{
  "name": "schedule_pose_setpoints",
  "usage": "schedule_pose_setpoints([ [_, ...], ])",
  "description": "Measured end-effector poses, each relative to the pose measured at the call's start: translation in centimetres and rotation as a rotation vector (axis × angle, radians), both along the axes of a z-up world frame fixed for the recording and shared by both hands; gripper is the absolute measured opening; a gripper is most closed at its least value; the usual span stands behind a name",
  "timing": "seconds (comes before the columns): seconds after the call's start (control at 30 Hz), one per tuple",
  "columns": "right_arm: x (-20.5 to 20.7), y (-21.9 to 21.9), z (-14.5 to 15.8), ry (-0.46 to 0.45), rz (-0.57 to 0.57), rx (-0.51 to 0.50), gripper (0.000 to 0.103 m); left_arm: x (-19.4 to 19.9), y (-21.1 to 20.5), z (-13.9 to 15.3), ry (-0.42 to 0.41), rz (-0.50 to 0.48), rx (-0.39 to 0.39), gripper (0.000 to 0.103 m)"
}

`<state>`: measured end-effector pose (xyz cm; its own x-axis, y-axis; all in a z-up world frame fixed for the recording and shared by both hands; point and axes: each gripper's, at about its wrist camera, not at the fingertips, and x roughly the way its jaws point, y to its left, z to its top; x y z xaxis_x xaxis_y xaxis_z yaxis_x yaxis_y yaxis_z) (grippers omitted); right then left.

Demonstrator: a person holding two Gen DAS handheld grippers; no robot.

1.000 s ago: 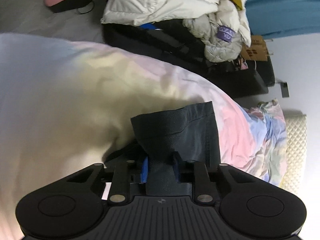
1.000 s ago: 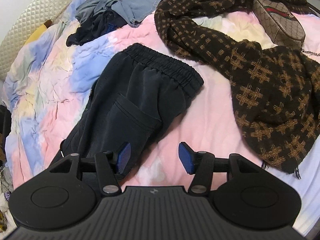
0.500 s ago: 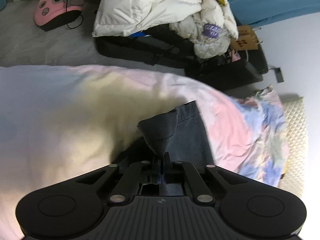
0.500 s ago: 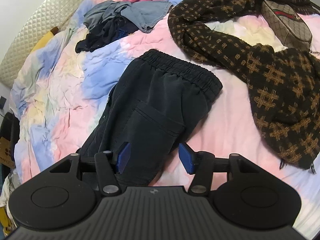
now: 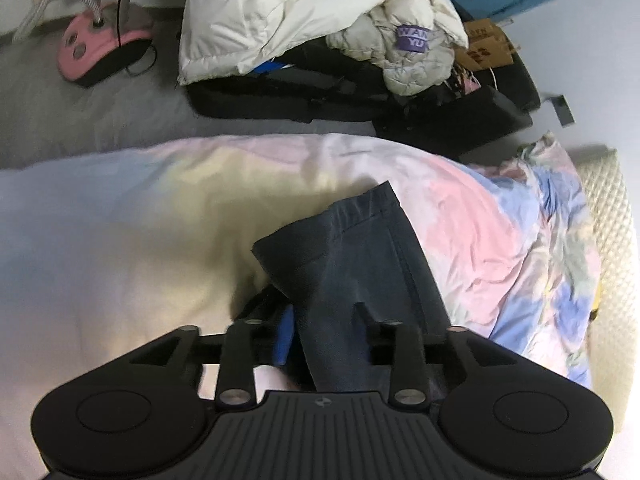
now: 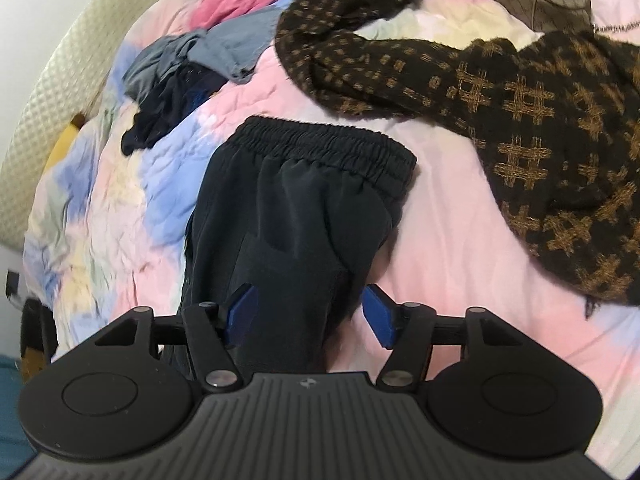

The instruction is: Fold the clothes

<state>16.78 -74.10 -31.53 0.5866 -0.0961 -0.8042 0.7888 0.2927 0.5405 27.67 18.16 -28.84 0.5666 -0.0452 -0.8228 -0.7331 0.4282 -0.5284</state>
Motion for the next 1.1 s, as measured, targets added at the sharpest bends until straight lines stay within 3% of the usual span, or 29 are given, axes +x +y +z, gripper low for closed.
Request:
schedule_pose_setpoints([
  [0.1, 0.5, -1.2, -1.3, -0.008, -0.035, 0.020, 0.068, -0.5, -1.1, 1.3, 0.028, -0.031, 0.040, 0.049],
  [0.27, 1.1, -3.6, -4.1, -0.025, -0.130, 0.064, 0.095, -0.6, -3.7, 2.8, 0.054, -0.054, 0.084, 0.052],
  [0.47, 2.1, -5.9, -7.6, -0.076, -0.216, 0.123, 0.097, 2.1, -8.3, 2.9, 0.067, -0.173, 0.120, 0.053],
  [0.7, 4.1, -7.2, -9.6, -0.138, -0.195, 0.099, 0.099, 6.6, -15.5, 1.9, 0.071, -0.352, 0.139, 0.053],
  [0.87, 5.6, -7.6, -11.2, -0.099, -0.166, 0.091, 0.103, 9.6, -21.2, 0.4, 0.058, -0.479, 0.144, 0.053],
  [0.9, 6.0, -7.5, -11.2, -0.081, -0.152, 0.077, 0.102, 10.1, -22.3, 0.0, 0.058, -0.501, 0.145, 0.053],
  [0.93, 6.3, -7.3, -11.1, -0.055, -0.138, 0.059, 0.095, 10.5, -23.2, -0.4, 0.060, -0.524, 0.151, 0.053],
  [1.07, 6.4, -7.0, -10.6, 0.017, -0.112, 0.020, 0.054, 11.8, -26.4, -2.0, 0.068, -0.596, 0.161, 0.052],
  [1.1, 6.3, -7.0, -10.4, 0.019, -0.103, 0.015, 0.050, 11.8, -26.8, -2.3, 0.062, -0.605, 0.153, 0.052],
])
